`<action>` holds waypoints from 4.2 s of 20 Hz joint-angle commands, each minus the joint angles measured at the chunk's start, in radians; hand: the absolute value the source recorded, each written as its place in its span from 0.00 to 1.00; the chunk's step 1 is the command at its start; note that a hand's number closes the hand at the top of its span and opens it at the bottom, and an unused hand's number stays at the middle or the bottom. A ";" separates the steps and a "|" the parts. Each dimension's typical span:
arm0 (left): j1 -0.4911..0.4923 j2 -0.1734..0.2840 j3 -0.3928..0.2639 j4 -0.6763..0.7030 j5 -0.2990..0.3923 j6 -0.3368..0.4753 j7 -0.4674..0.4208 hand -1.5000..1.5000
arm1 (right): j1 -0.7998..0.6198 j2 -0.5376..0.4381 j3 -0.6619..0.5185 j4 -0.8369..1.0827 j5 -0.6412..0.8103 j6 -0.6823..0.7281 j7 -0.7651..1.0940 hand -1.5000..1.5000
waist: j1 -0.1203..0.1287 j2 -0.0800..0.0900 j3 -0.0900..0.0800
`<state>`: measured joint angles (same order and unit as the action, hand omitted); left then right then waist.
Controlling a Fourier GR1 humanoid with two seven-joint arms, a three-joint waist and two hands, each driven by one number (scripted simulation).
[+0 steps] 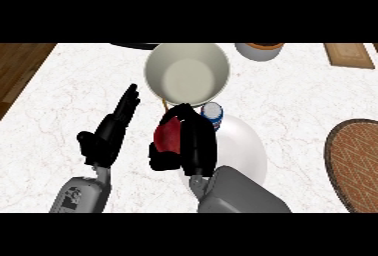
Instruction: Pick the pear from the plate and place it in the bowl
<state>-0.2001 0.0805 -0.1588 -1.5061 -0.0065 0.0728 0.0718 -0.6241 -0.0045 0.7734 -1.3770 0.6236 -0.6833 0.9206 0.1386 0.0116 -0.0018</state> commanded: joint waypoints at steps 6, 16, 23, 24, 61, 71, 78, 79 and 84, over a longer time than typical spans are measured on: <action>-0.027 -0.018 -0.022 0.022 -0.004 -0.009 0.011 0.50 | -0.411 0.004 -0.007 0.174 0.156 -0.120 0.135 1.00 | 0.040 -0.006 -0.007; -0.053 -0.026 -0.031 0.049 -0.009 -0.017 0.018 0.50 | -0.785 0.004 -0.095 0.424 0.149 0.021 0.371 1.00 | 0.036 -0.002 -0.008; -0.091 -0.025 -0.015 0.056 -0.020 0.000 0.022 0.50 | -0.974 0.004 -0.148 0.614 0.136 0.043 0.426 1.00 | 0.035 0.005 -0.009; -0.070 -0.020 -0.012 0.048 -0.023 0.006 0.018 0.50 | -0.987 0.004 -0.167 0.652 0.123 0.042 0.413 1.00 | 0.031 0.007 -0.008; -0.051 -0.009 0.031 -0.017 -0.022 0.024 0.045 0.50 | -0.650 0.004 -0.211 0.955 -0.207 -0.059 0.030 0.00 | -0.059 0.009 0.002; -0.029 0.014 0.066 0.009 -0.004 0.001 0.010 0.50 | -0.717 0.004 -0.150 0.894 -0.147 -0.374 0.018 0.00 | -0.066 -0.001 0.000; 0.005 0.030 0.091 -0.008 0.016 -0.008 0.041 0.50 | -0.628 0.004 -0.191 0.777 -0.176 -0.515 0.014 0.00 | -0.108 -0.009 0.002; 0.041 0.007 0.081 0.019 -0.015 0.024 -0.040 0.50 | -0.634 0.004 -0.194 0.745 -0.167 -0.496 0.050 0.00 | -0.127 -0.016 0.001; 0.050 0.018 0.090 -0.035 0.002 0.015 0.025 0.50 | -0.534 0.004 -0.140 0.583 -0.160 -0.557 0.079 0.00 | -0.124 -0.018 0.001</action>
<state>-0.1777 0.0872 -0.0797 -1.5112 -0.0167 0.0975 0.0884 -1.2076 -0.0062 0.5884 -0.7005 0.4565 -1.1110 0.9170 0.0134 -0.0037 -0.0001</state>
